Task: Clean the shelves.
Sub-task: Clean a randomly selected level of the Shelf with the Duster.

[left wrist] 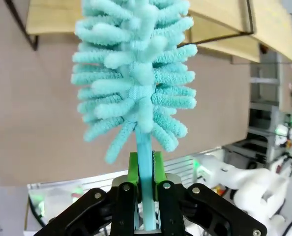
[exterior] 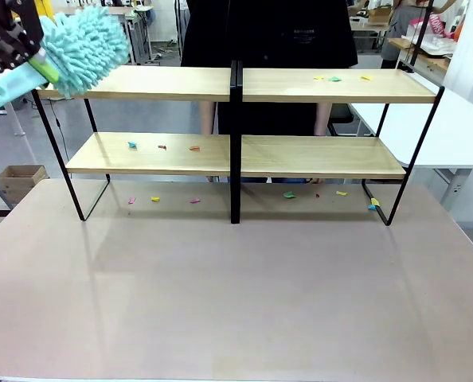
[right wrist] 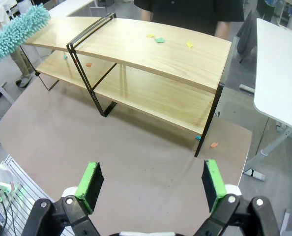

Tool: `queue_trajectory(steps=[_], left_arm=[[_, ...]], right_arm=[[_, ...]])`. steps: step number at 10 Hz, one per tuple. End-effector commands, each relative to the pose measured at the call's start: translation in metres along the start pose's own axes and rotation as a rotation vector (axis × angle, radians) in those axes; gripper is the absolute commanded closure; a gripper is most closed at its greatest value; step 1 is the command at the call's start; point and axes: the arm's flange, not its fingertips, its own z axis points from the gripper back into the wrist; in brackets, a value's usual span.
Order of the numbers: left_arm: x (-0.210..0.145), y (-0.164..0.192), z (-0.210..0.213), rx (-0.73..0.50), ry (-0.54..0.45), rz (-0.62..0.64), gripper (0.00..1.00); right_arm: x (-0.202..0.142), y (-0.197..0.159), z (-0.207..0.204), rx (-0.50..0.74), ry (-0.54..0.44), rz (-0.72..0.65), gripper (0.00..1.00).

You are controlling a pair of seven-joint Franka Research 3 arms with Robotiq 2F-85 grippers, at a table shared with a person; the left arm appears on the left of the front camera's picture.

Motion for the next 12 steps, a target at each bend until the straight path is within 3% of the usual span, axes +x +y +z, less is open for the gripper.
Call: queue_trajectory(steps=[1,4,8,12], left_arm=[[0.006,0.009,0.01,0.092,0.053,0.049,0.87],[0.02,0.02,0.006,0.135,0.108,0.063,0.87],[0.03,0.027,0.004,0.154,0.096,0.107,0.87],[0.038,0.025,0.007,0.434,-0.031,0.269,0.87]], right_arm=[[0.0,0.0,0.0,0.009,-0.002,-0.004,0.0],[0.0,0.0,0.0,0.009,-0.002,-0.004,0.0],[0.0,0.0,0.0,0.009,-0.002,-0.004,0.0],[0.0,0.0,0.0,0.009,-0.002,-0.004,0.0]])
